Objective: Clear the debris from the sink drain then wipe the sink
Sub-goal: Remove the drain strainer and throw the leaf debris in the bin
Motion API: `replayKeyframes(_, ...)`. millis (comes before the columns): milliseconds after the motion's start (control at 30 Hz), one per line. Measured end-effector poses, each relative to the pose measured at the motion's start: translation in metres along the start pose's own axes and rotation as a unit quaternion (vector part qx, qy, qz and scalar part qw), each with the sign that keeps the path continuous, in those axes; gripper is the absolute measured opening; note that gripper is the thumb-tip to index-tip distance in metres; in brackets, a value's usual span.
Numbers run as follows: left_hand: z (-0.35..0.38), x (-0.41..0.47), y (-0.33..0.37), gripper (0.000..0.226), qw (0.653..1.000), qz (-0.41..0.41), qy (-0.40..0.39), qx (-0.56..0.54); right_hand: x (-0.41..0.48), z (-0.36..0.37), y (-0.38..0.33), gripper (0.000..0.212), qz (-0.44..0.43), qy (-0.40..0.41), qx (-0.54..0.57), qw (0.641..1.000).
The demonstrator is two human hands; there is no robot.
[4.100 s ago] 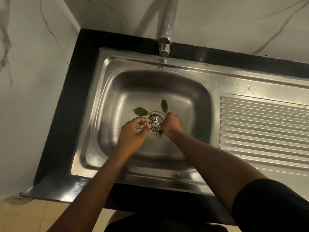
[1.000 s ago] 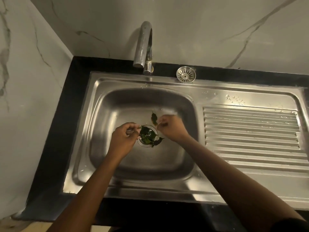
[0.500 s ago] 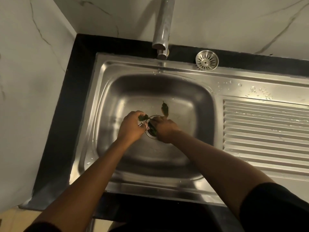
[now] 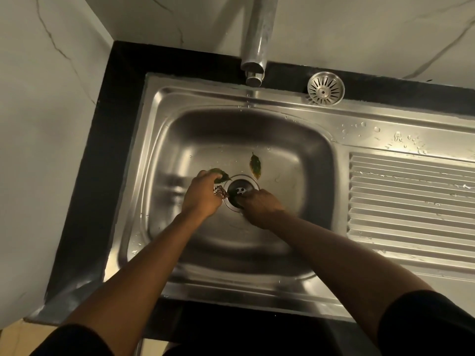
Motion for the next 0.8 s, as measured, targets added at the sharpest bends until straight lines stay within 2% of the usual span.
replayKeyframes(133,0.013,-0.001,-0.006,0.059,0.998,-0.028,-0.028,0.043,0.0,0.005,-0.004,0.034,0.022,-0.004,0.061,0.998)
replayKeyframes(300,0.029,-0.005,-0.005,0.061,0.99,-0.014,-0.048,0.128,0.004,0.001,0.005,0.034,0.049,0.009,0.139,0.989)
replayKeyframes(433,0.03,-0.004,0.0,0.026,0.984,0.011,-0.032,0.177,-0.003,-0.011,0.021,0.03,0.067,0.052,0.247,0.965)
replayKeyframes(533,0.03,-0.006,0.0,0.018,0.981,0.012,-0.027,0.192,-0.014,-0.016,0.042,0.026,0.102,0.086,0.391,0.911)
replayKeyframes(733,0.023,-0.009,0.002,0.012,0.985,0.02,-0.026,0.172,-0.048,-0.022,0.069,0.019,0.149,0.144,0.636,0.743)
replayKeyframes(800,0.012,-0.013,0.007,0.01,0.99,0.025,-0.005,0.139,-0.06,-0.023,0.066,0.016,0.138,0.147,0.679,0.706)
Point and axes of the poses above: each hand's wrist, its own x-axis towards the middle knuckle, its own z-axis out of the palm, y = z × x, the point moved 10 cm from there along x, towards the middle knuckle, and after that the axes turned 7 degrees about -y, right-handed, at the moved point
